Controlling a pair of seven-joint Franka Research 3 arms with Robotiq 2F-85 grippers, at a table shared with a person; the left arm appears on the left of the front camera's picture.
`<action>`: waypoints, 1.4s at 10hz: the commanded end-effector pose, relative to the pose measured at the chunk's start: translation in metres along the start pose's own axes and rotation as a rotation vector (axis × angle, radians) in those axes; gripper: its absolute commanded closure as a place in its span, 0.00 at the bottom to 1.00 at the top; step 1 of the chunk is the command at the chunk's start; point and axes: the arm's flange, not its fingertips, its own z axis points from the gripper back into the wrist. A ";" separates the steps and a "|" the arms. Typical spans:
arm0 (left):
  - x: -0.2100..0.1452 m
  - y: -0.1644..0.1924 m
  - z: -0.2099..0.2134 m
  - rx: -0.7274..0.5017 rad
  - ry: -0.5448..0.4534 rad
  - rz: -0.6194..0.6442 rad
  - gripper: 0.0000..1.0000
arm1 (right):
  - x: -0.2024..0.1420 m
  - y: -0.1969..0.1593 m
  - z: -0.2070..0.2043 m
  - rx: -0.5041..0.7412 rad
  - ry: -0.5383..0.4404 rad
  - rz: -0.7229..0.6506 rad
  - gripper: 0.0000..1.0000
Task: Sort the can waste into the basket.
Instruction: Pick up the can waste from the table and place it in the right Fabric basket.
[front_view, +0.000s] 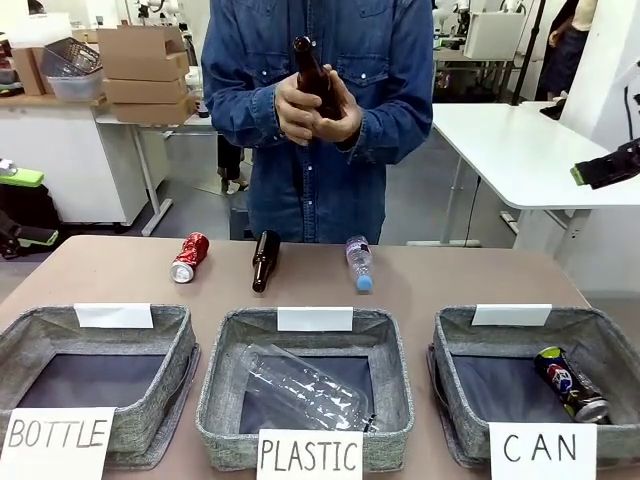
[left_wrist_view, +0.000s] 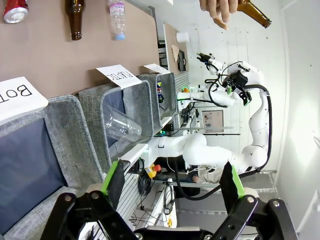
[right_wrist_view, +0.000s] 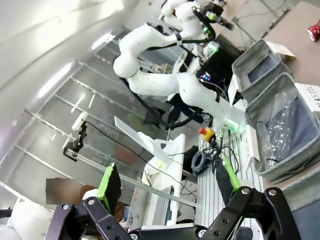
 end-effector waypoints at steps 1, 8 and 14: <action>-0.001 -0.001 0.000 -0.004 0.008 -0.022 0.00 | -0.002 0.000 0.007 0.002 0.015 0.016 0.00; -0.007 -0.013 0.126 -0.045 -0.077 -0.007 0.00 | -0.002 0.000 0.007 0.002 0.015 0.016 0.00; -0.046 -0.036 0.187 -0.227 -0.240 -0.082 0.00 | -0.002 0.000 0.007 0.002 0.015 0.016 0.00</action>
